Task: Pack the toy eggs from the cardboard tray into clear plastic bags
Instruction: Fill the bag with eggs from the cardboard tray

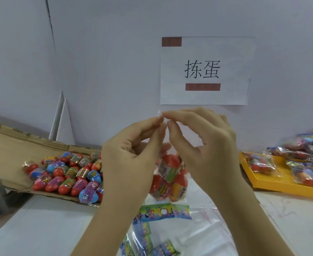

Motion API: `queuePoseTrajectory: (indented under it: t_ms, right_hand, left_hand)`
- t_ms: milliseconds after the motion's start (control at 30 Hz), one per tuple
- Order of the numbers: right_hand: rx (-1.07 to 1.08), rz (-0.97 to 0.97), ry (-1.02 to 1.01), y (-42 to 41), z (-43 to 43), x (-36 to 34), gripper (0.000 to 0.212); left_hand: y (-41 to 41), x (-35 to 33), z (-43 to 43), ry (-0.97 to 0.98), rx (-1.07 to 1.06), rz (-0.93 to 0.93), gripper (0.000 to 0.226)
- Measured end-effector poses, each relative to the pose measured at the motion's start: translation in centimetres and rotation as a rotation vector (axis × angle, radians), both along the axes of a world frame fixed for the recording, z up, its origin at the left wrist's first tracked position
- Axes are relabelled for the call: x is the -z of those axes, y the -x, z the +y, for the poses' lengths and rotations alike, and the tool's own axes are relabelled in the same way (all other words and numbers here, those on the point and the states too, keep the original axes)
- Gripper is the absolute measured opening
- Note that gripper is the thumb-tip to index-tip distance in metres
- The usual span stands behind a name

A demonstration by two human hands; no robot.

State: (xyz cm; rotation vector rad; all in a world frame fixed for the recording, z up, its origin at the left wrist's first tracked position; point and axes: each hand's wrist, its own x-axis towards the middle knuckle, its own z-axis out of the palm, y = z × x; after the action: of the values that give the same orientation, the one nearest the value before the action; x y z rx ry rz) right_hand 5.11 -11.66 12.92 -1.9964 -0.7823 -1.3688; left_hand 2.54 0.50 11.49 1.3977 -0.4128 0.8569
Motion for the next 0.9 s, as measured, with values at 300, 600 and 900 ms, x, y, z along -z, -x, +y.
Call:
queuePoseTrajectory:
  t_ms: [300,600,900]
  right_hand:
    - [0.146,-0.213,0.094,-0.4,-0.9,0.0,0.012]
    - [0.185,-0.254,0.006,-0.6,-0.8,0.2,0.008]
    - [-0.015,0.201,-0.290,-2.7,-2.7,1.5,0.013]
  left_hand:
    - [0.3,0.1,0.1,-0.335,-0.234,-0.047,0.023]
    - [0.3,0.3,0.2,-0.332,-0.216,-0.017,0.016]
    - [-0.6,-0.3,2.2,-0.077,-0.154,0.096,0.028]
